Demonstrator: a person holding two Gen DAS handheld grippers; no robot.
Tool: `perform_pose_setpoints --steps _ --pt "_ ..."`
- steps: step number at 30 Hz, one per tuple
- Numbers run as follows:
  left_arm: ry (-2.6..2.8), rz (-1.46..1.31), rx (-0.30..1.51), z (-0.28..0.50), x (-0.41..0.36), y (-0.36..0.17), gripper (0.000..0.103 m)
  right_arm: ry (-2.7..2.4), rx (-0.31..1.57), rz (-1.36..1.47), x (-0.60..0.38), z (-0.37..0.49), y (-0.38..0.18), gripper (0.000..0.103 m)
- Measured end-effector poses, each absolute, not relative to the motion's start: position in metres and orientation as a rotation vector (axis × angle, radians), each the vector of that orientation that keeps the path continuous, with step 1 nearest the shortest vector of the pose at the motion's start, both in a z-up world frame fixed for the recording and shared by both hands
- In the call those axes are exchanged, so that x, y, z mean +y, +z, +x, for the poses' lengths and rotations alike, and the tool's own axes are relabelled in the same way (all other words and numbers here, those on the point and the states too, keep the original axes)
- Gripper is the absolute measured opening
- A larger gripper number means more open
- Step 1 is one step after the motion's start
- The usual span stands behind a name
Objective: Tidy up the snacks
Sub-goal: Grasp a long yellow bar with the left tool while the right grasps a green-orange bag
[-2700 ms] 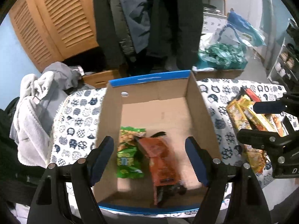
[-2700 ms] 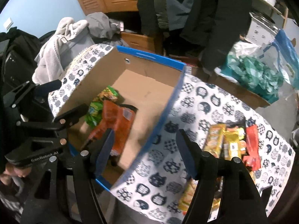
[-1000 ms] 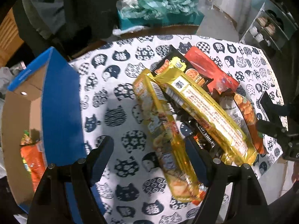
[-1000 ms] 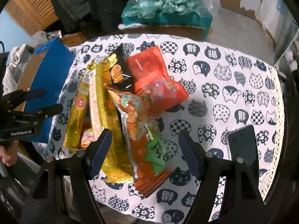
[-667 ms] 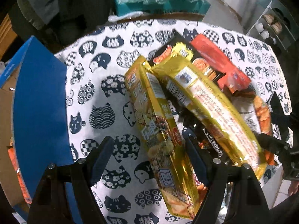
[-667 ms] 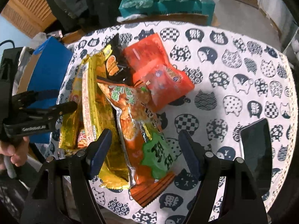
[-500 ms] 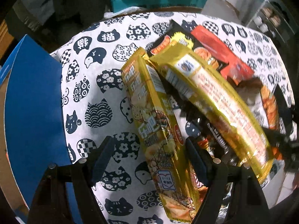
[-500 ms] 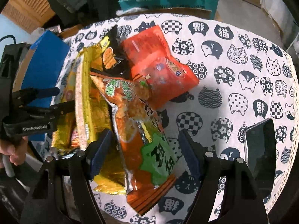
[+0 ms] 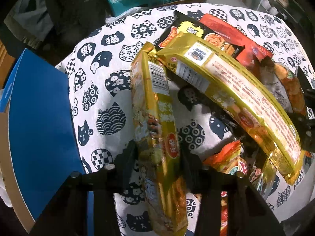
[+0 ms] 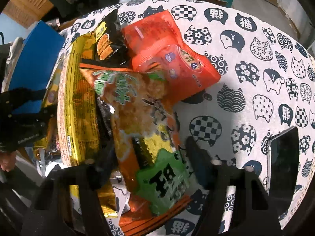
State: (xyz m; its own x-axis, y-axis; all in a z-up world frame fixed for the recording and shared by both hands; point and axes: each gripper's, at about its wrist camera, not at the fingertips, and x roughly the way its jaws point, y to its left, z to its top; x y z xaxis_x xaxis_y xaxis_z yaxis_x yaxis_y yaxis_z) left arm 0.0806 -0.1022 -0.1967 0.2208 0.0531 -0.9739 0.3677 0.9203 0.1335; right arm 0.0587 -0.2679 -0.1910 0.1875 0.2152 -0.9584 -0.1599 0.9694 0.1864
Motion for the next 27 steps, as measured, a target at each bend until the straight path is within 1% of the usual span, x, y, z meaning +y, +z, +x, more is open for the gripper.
perform_pose_setpoints --steps 2,4,7,18,27 --pt "-0.227 0.376 1.333 0.080 -0.103 -0.195 0.040 0.260 1.363 0.033 -0.266 0.058 -0.190 0.040" --pt "-0.217 0.382 1.323 0.080 -0.106 -0.191 0.037 0.257 1.366 0.018 -0.263 0.057 -0.188 0.037" --pt "-0.208 0.377 1.304 0.075 -0.101 -0.182 0.029 0.248 1.356 0.007 -0.262 0.055 -0.182 0.037" --pt "-0.235 0.386 1.221 0.045 -0.086 -0.143 0.028 0.219 1.280 -0.029 -0.256 0.042 -0.143 0.036" --pt "-0.238 0.385 1.131 0.039 -0.068 -0.114 0.028 0.230 1.223 -0.027 -0.242 0.033 -0.112 0.036"
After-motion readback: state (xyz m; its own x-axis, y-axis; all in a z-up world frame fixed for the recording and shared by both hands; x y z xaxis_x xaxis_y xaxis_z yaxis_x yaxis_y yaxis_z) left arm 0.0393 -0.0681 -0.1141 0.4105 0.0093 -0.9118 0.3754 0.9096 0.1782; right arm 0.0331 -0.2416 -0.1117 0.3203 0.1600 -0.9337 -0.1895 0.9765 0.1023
